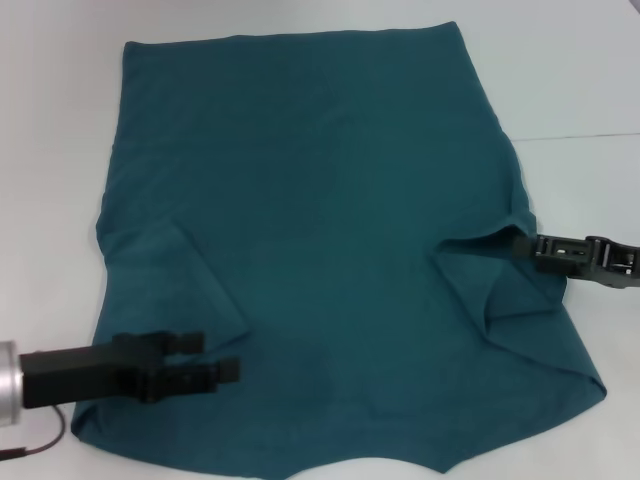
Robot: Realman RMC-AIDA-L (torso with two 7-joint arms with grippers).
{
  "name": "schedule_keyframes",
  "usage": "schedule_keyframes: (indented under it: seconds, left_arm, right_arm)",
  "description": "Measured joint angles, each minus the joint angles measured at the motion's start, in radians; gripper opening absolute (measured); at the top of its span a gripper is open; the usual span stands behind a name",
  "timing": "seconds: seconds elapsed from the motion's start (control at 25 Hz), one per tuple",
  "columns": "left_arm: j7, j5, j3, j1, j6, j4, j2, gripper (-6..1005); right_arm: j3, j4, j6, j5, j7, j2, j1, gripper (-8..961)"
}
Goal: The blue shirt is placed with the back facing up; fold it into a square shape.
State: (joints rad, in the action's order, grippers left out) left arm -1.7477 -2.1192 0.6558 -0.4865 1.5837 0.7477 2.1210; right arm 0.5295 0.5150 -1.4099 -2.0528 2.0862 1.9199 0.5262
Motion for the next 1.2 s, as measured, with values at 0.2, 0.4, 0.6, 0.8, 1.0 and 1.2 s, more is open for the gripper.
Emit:
schedule_keyframes:
  seconds: [0.2, 0.4, 0.6, 0.8, 1.0, 1.2]
  left_arm:
    - [-0.002, -0.03, -0.063, 0.018, 0.023, 0.009, -0.005, 879]
    - [-0.002, -0.031, -0.086, 0.032, 0.031, 0.014, -0.007, 878]
    - [-0.003, -0.032, -0.09, 0.042, 0.032, 0.017, -0.006, 877]
    - [-0.002, -0.033, -0.102, 0.058, 0.03, 0.022, -0.005, 877]
    - [-0.002, -0.033, -0.14, 0.079, 0.014, 0.034, -0.005, 876]
    - [-0.003, -0.073, -0.201, 0.089, -0.008, 0.034, -0.007, 875]
  right_arm:
    - [-0.001, -0.01, -0.007, 0.017, -0.074, 0.008, 0.003, 791]
    - [-0.002, -0.011, -0.025, 0.08, -0.167, 0.021, 0.001, 772]
    - [-0.005, -0.012, -0.04, 0.116, -0.207, 0.024, -0.002, 772]
    - [-0.01, -0.012, 0.001, 0.118, -0.223, 0.037, -0.002, 773]
    - [-0.009, -0.011, 0.011, 0.12, -0.225, 0.048, 0.013, 772]
    - [0.016, -0.002, -0.004, 0.111, -0.234, 0.057, 0.036, 763]
